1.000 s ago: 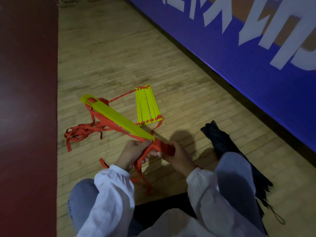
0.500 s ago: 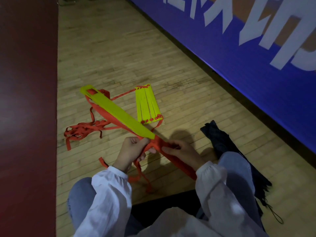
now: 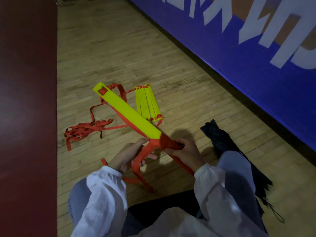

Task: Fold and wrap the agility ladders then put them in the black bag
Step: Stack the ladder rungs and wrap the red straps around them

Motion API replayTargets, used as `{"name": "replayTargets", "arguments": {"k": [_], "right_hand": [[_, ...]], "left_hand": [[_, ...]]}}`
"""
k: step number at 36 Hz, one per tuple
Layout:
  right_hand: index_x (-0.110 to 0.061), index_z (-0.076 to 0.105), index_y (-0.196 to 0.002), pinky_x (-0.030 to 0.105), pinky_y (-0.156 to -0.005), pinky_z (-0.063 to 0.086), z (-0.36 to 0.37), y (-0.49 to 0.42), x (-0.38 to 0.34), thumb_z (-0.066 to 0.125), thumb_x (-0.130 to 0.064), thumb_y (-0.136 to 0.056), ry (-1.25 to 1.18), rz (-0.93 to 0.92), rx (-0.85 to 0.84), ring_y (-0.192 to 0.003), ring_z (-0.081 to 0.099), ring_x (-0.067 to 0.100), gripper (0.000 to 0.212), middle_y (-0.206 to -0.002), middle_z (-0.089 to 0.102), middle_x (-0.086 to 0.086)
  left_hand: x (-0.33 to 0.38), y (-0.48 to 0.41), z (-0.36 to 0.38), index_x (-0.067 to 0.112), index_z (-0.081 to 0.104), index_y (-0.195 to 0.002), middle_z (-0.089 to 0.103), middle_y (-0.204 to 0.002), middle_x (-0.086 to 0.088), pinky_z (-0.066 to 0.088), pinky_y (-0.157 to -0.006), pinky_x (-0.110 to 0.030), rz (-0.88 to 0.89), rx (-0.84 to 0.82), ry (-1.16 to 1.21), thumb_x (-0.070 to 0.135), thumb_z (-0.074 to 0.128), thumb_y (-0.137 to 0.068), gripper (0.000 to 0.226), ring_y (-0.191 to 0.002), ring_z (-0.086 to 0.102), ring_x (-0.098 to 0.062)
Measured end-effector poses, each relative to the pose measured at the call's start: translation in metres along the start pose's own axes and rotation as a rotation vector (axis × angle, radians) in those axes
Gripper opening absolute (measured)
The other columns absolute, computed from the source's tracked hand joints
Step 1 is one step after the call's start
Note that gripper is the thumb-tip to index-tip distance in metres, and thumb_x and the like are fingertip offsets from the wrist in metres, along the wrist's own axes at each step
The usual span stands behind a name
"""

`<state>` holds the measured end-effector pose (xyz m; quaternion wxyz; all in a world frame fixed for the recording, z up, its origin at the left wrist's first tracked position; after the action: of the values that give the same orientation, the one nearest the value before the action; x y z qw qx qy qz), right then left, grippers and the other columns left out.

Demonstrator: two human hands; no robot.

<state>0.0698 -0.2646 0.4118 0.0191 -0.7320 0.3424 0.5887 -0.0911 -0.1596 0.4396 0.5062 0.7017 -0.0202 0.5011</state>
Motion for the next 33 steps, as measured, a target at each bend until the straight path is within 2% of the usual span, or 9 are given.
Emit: {"name": "replayTargets", "arguments": {"k": [6, 10, 13, 16, 21, 26, 29, 31, 33], "right_hand": [[-0.026, 0.064, -0.094, 0.026, -0.074, 0.045, 0.001, 0.001, -0.001, 0.086, -0.031, -0.067, 0.055, -0.021, 0.063, -0.083, 0.060, 0.009, 0.035, -0.084, 0.063, -0.013], [-0.031, 0.061, -0.089, 0.029, -0.075, 0.046, 0.003, 0.002, -0.001, 0.086, -0.034, -0.066, 0.100, -0.016, 0.096, -0.087, 0.061, 0.013, 0.034, -0.082, 0.061, -0.015], [-0.031, 0.059, -0.091, 0.030, -0.078, 0.047, 0.006, 0.004, -0.001, 0.086, -0.033, -0.067, 0.105, 0.008, 0.103, -0.089, 0.062, 0.013, 0.036, -0.086, 0.062, -0.013], [-0.032, 0.058, -0.089, 0.032, -0.082, 0.049, 0.010, 0.006, 0.000, 0.086, -0.031, -0.066, 0.112, 0.021, 0.114, -0.094, 0.063, 0.015, 0.036, -0.091, 0.064, -0.010], [-0.028, 0.058, -0.085, 0.034, -0.081, 0.049, 0.014, 0.008, -0.002, 0.086, -0.033, -0.065, 0.159, 0.030, 0.134, -0.093, 0.064, 0.018, 0.036, -0.094, 0.068, -0.005], [-0.027, 0.054, -0.082, 0.031, -0.075, 0.047, 0.015, 0.007, -0.008, 0.087, -0.031, -0.064, 0.217, -0.010, 0.134, -0.089, 0.062, 0.015, 0.038, -0.091, 0.066, -0.007], [-0.024, 0.053, -0.088, 0.025, -0.071, 0.038, 0.015, 0.008, -0.014, 0.084, -0.028, -0.071, 0.272, -0.099, 0.053, -0.088, 0.056, 0.010, 0.036, -0.092, 0.060, -0.008], [-0.017, 0.057, -0.094, 0.023, -0.069, 0.041, 0.015, 0.009, -0.019, 0.079, -0.030, -0.077, 0.217, -0.121, -0.045, -0.089, 0.056, 0.010, 0.031, -0.093, 0.061, -0.003], [-0.010, 0.061, -0.101, 0.012, -0.060, 0.043, 0.014, 0.011, -0.023, 0.068, -0.039, -0.086, 0.109, -0.102, -0.123, -0.086, 0.058, 0.012, 0.033, -0.089, 0.062, 0.000]], "left_hand": [[0.011, 0.001, 0.002, -0.005, 0.066, -0.095, 0.071, -0.088, -0.025, 0.036, -0.036, -0.017, 0.059, 0.079, -0.019, 0.032, 0.053, -0.096, 0.040, -0.037, 0.044, -0.015], [0.013, 0.001, 0.004, -0.004, 0.068, -0.077, 0.070, -0.064, -0.016, 0.033, -0.035, -0.017, 0.073, 0.158, -0.063, 0.034, 0.060, -0.091, 0.041, -0.031, 0.040, -0.013], [0.012, 0.001, 0.006, 0.000, 0.063, -0.064, 0.057, -0.041, -0.005, 0.028, -0.032, -0.016, 0.075, 0.237, -0.083, 0.036, 0.064, -0.089, 0.044, -0.026, 0.035, -0.011], [0.012, 0.001, 0.008, 0.003, 0.056, -0.054, 0.047, -0.031, -0.002, 0.025, -0.031, -0.016, 0.088, 0.310, -0.108, 0.042, 0.065, -0.087, 0.052, -0.023, 0.032, -0.010], [0.011, -0.001, 0.008, 0.002, 0.059, -0.057, 0.048, -0.034, -0.004, 0.026, -0.031, -0.015, 0.091, 0.368, -0.104, 0.049, 0.068, -0.082, 0.054, -0.023, 0.033, -0.011], [0.011, 0.001, 0.007, 0.003, 0.058, -0.057, 0.047, -0.033, -0.003, 0.026, -0.030, -0.015, 0.086, 0.398, -0.112, 0.041, 0.066, -0.085, 0.048, -0.023, 0.032, -0.011], [0.010, 0.001, 0.005, 0.002, 0.061, -0.060, 0.047, -0.034, -0.004, 0.027, -0.031, -0.016, 0.088, 0.409, -0.111, 0.039, 0.064, -0.085, 0.044, -0.024, 0.033, -0.012], [0.009, 0.002, 0.004, 0.003, 0.059, -0.056, 0.047, -0.034, -0.004, 0.027, -0.031, -0.017, 0.098, 0.413, -0.105, 0.038, 0.064, -0.085, 0.045, -0.025, 0.033, -0.012], [0.007, 0.002, 0.003, 0.005, 0.057, -0.053, 0.047, -0.034, -0.003, 0.028, -0.032, -0.017, 0.110, 0.408, -0.092, 0.036, 0.063, -0.085, 0.046, -0.025, 0.033, -0.012]]}}
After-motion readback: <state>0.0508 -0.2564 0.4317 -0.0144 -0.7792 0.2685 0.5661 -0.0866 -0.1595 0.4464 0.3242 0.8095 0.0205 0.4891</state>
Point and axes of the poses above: each hand's wrist, its own y-axis away from the middle knuckle, its own z-axis out of the palm, x = y × z, the point moved 6 cm from there along -y, towards the middle knuckle
